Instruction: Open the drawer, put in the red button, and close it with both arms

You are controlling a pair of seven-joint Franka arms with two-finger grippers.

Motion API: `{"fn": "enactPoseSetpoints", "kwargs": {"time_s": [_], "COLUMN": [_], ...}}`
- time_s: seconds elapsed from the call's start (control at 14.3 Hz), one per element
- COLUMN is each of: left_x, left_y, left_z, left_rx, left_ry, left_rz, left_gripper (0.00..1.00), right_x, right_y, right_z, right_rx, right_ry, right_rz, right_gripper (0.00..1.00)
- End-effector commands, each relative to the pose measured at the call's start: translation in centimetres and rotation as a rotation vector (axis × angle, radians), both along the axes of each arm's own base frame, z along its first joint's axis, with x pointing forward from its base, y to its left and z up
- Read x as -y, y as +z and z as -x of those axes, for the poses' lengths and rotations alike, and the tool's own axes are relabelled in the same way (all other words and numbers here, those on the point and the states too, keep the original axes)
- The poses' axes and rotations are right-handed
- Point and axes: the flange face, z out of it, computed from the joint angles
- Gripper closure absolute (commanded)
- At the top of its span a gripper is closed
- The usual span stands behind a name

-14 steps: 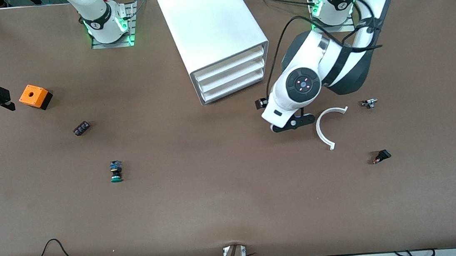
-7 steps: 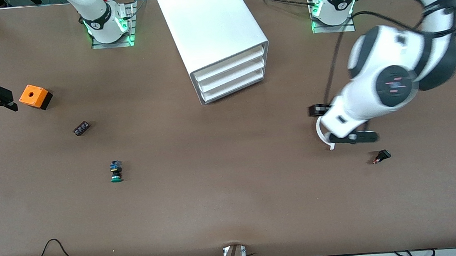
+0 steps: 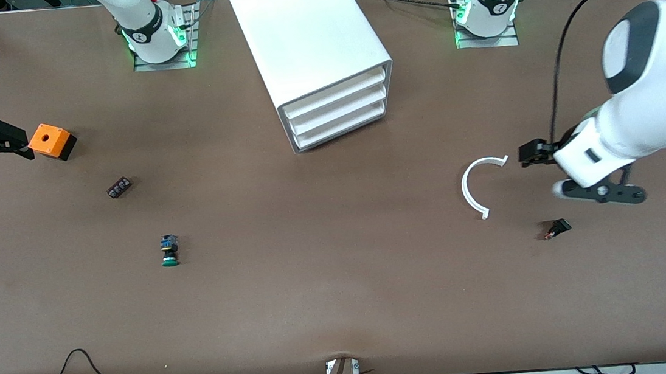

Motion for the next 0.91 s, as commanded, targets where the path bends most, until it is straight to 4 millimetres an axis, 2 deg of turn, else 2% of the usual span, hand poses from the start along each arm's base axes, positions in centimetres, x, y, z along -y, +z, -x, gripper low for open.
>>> {"fn": "enactPoseSetpoints", "kwargs": {"time_s": [0.0, 0.21, 0.35, 0.49, 0.63, 0.84], "left_x": [-2.3, -3.8, -4.0, -4.6, -6.3, -6.6], "left_y": [2.1, 3.1, 4.1, 4.4, 4.1, 3.5], "left_z": [2.7, 4.6, 5.5, 7.5, 7.5, 7.5], "left_rx": [0.034, 0.091, 0.12, 0.132, 0.145, 0.111], "left_ry": [-0.048, 0.002, 0.01, 0.018, 0.054, 0.05], "left_rz": [-0.033, -0.05, -0.05, -0.042, -0.022, -0.022], "left_gripper": [0.0, 0.0, 0.0, 0.0, 0.0, 0.0], "right_x": [-0.1, -0.2, -0.1, -0.2, -0.2, -0.2], "right_y": [0.3, 0.5, 0.6, 0.6, 0.6, 0.6], "right_z": [0.3, 0.4, 0.3, 0.3, 0.3, 0.3], "right_rx": [-0.005, -0.001, 0.001, 0.0, 0.0, 0.0], "right_ry": [-0.003, 0.0, -0.003, -0.001, -0.001, -0.001], "right_rz": [-0.006, -0.004, -0.004, 0.0, 0.0, 0.0], "right_gripper": [0.0, 0.0, 0.0, 0.0, 0.0, 0.0]}}
